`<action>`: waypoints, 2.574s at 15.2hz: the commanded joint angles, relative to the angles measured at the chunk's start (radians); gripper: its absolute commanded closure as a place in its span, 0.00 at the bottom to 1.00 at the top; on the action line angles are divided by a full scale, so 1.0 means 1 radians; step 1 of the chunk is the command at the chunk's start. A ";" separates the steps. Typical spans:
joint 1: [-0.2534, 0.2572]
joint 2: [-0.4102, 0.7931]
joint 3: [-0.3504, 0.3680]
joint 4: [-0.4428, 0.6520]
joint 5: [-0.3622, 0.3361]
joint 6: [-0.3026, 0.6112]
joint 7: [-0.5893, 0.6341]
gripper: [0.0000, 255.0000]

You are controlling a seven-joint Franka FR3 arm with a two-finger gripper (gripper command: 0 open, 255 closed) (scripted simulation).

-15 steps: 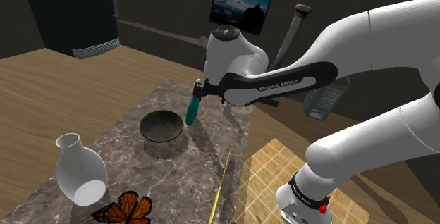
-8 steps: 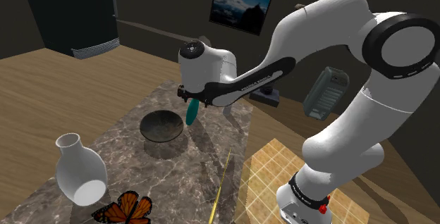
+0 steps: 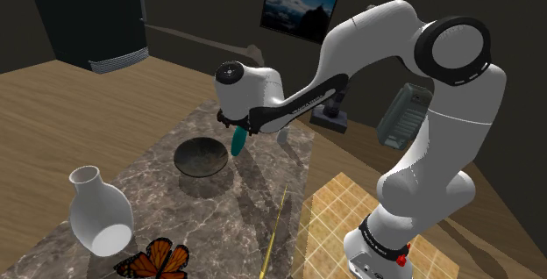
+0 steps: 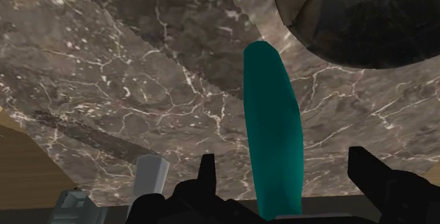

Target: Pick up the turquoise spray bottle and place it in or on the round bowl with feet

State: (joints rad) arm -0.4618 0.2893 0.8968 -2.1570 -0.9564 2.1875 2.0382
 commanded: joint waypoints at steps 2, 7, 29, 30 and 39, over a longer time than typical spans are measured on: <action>0.005 0.020 -0.013 0.002 -0.024 0.006 0.013 0.00; 0.005 0.020 -0.013 0.002 -0.024 0.006 0.013 0.00; -0.057 -0.114 0.052 0.020 0.141 -0.025 -0.130 1.00; -0.062 -0.126 0.056 0.023 0.156 -0.028 -0.143 1.00; -0.093 -0.228 0.080 0.059 0.287 -0.068 -0.263 1.00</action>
State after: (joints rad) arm -0.5535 0.0698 0.9756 -2.1038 -0.6810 2.1256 1.7861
